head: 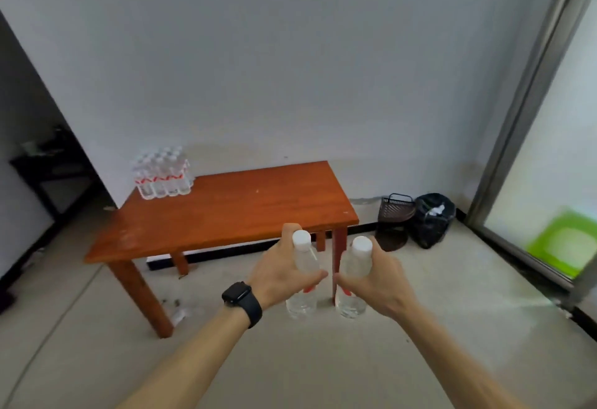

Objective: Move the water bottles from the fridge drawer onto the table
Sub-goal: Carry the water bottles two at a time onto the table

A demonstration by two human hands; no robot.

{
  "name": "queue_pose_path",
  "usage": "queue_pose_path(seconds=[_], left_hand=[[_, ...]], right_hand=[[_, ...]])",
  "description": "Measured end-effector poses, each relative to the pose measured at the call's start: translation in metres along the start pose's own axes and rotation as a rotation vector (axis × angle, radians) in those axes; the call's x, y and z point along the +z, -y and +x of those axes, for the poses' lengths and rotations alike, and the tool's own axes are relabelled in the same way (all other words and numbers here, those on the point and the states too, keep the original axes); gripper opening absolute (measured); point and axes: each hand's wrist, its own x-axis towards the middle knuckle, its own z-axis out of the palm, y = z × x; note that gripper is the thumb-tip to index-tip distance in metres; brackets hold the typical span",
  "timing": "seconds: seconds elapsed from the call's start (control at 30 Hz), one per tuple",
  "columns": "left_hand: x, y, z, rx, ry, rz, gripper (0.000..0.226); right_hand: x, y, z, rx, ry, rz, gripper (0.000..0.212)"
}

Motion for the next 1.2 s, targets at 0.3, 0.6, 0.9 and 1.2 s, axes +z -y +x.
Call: queue_pose_path(seconds=[0.3, 0.6, 0.9, 1.2], left_hand=[[-0.133, 0.131, -0.013, -0.236, -0.231, -0.084, 0.064], [-0.203, 0.262, 0.055, -0.347, -0.319, -0.046, 0.073], [-0.240, 0.399, 0.160, -0.502, -0.497, -0.072, 0.076], [-0.263, 0.521, 0.224, -0.663, -0.539, -0.077, 0.075]], right_hand=[[0.149, 0.127, 0.079, -0.157, 0.177, 0.023, 0.056], [0.271, 0.184, 0.197, -0.188, 0.332, 0.078, 0.053], [0.382, 0.224, 0.359, -0.187, 0.425, 0.057, 0.062], [0.480, 0.236, 0.466, -0.156, 0.507, 0.026, 0.064]])
